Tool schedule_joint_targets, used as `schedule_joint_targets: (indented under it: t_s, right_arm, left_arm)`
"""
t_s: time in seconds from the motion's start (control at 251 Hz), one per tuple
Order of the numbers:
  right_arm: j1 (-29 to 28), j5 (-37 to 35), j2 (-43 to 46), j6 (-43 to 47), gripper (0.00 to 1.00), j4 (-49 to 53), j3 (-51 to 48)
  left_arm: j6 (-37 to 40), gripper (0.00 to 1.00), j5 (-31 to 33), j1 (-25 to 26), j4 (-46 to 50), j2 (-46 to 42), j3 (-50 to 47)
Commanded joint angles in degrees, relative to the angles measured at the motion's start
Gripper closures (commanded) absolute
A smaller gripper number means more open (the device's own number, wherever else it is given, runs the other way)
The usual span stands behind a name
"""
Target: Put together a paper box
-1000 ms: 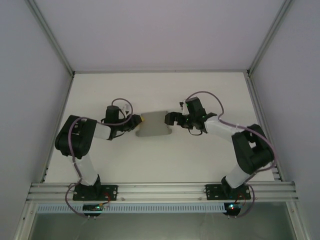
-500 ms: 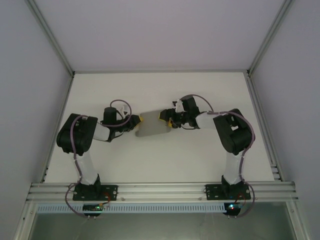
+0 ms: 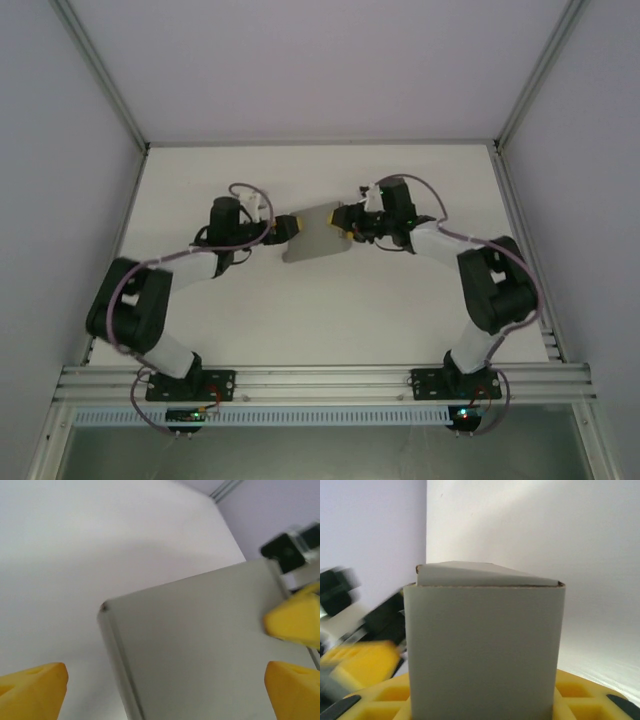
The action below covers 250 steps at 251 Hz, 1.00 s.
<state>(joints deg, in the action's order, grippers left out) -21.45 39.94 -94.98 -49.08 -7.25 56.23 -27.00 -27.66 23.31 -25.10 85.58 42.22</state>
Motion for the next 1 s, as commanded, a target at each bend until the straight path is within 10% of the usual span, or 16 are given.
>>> schedule_joint_targets:
  t_s: [0.0,0.447,0.994]
  right_arm:
    - [3.46,-7.86,5.43,5.47,0.60,22.35,3.66]
    - [15.52,2.07,13.77,-3.93,0.61,41.40,9.54]
    - [14.07,5.31,12.21,-3.67,0.61,47.21,11.01]
  left_arm:
    - [25.46,0.00,19.57,9.65,7.00,-7.40,1.60]
    - [65.48,0.00,38.82,30.50,-4.93,-2.41,0.80]
    - [71.13,0.14,42.86,30.97,-14.01,5.81,4.05]
